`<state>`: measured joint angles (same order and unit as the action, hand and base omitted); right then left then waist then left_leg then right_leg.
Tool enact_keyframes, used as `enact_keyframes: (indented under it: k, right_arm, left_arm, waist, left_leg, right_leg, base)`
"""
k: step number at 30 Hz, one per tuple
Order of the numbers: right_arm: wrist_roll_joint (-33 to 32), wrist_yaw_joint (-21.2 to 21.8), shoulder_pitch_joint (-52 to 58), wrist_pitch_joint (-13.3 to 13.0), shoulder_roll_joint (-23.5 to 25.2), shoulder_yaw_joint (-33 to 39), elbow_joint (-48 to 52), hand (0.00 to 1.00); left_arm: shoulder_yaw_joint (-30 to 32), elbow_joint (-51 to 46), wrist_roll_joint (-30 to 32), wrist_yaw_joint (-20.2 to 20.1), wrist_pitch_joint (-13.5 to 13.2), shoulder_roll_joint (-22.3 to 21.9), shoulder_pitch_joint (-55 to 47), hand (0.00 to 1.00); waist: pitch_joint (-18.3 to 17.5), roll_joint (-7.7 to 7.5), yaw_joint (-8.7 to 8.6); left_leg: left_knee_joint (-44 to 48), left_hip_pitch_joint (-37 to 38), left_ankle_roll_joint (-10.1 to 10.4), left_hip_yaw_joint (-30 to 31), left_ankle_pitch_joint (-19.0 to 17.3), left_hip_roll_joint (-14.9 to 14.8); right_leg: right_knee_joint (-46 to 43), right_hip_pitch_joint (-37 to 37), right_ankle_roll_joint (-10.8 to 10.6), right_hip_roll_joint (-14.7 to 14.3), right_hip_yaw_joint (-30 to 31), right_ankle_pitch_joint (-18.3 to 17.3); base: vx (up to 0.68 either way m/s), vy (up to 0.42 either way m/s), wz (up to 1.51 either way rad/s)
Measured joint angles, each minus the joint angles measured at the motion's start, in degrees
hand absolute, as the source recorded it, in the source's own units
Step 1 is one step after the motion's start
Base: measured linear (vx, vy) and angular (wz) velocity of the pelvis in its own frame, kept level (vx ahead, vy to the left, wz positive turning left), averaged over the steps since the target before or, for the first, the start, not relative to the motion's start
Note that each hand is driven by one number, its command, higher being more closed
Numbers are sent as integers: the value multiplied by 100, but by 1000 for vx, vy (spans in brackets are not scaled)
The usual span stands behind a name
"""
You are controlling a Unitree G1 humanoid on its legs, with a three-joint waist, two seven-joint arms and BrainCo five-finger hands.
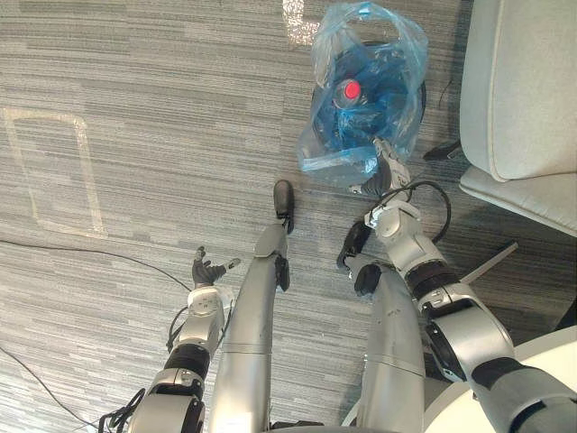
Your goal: Gather rubbish on tea table into small bin, then transfer packed bag to large trash can.
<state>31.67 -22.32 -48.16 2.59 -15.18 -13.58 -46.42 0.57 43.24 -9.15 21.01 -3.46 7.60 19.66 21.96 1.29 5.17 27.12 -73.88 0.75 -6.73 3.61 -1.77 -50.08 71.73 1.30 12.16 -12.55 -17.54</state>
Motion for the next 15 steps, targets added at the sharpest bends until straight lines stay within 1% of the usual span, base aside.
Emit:
enact_keyframes:
  k: [6, 13, 15]
  right_arm:
    - [-13, 52, -30, 18, 152, -25, -26, 100]
    - [-66, 46, -28, 14, 156, -25, 66, 100]
    - [-236, 27, -17, 13, 154, -13, 110, 100]
  left_arm:
    - [2, -71, -8, 2, -11, -1, 54, 0]
    - [5, -158, -13, 2, -1, -2, 61, 0]
    - [12, -205, -13, 2, 3, -9, 61, 0]
  waist:
    - [0, 1, 2]
    - [-1, 1, 35]
    - [-1, 1, 39]
  left_leg:
    - [111, -130, 2, 44, -5, -11]
    - [163, -154, -1, 51, -8, -51]
    - [189, -158, -1, 51, -7, -68]
  right_leg:
    - [-74, 94, 6, -15, -8, -9]
    - [-74, 94, 8, -53, -8, -8]
    - [-75, 92, 9, -68, -9, -6]
  base:
    - [-70, 7, 1]
    - [-73, 11, -3]
    - [-71, 5, -3]
